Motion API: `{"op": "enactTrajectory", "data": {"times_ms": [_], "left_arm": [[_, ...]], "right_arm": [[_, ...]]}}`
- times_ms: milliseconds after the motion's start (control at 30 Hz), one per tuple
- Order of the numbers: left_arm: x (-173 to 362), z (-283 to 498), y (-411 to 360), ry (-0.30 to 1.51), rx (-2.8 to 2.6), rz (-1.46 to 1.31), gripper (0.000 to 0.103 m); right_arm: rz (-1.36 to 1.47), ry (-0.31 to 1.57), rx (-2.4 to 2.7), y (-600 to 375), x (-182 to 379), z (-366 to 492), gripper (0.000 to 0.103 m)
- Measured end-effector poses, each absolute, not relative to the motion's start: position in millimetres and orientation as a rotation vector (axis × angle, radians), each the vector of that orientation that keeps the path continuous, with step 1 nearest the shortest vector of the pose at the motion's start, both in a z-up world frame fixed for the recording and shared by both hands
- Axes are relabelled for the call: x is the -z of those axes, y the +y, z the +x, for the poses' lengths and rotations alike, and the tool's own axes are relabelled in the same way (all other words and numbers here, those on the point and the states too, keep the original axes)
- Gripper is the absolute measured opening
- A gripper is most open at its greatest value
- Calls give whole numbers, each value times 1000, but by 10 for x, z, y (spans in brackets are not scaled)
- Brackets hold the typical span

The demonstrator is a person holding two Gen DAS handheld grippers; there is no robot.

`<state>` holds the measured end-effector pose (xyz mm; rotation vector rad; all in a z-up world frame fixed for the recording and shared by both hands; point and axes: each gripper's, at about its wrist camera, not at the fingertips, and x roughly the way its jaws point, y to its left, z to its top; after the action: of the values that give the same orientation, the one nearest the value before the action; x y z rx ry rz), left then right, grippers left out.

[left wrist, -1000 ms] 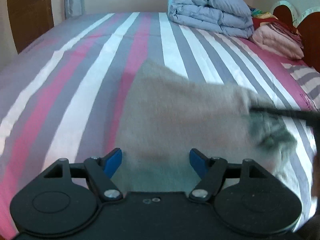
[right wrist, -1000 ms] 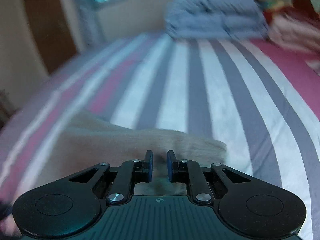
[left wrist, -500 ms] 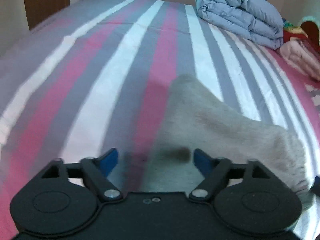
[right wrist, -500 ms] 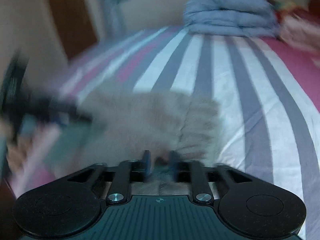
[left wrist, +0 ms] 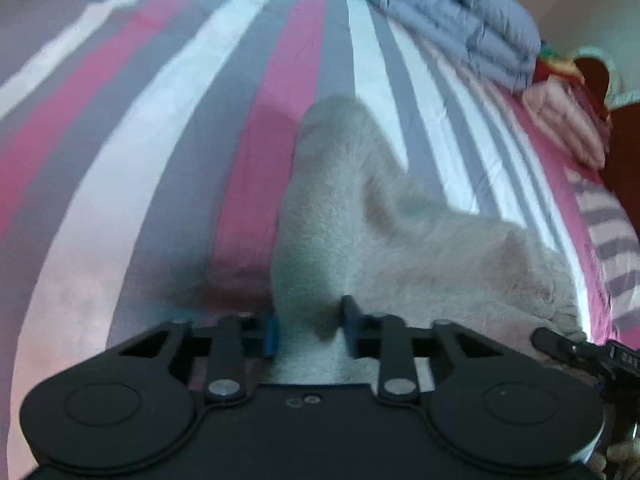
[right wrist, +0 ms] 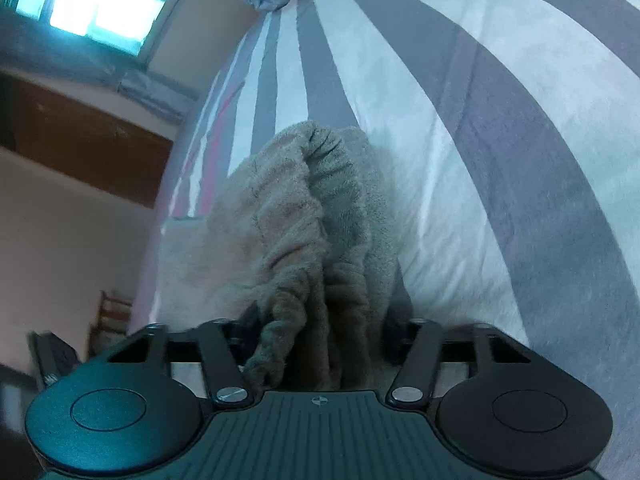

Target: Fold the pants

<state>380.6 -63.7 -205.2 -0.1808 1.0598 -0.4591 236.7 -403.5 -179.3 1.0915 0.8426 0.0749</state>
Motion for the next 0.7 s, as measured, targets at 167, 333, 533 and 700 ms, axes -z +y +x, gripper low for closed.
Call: {"op": "enactTrajectory", "data": {"times_ms": [167,333,533,700], "left_arm": [[1674,3826,-606,923,438,-280,14],[1634,3993,-606,899,415,-271,16],[1998,3971,-811,964,352,-87,35],[1504,3919,-877,852,390,51,33]], "right_arm": [[986,682,-183,-3974,1299,2485,45],[944,648,-247,-4066,1102,2770,46],[876,875,-119,-4135,1672,3012,61],[584,777,-36,-3909,1204,2806,63]]}}
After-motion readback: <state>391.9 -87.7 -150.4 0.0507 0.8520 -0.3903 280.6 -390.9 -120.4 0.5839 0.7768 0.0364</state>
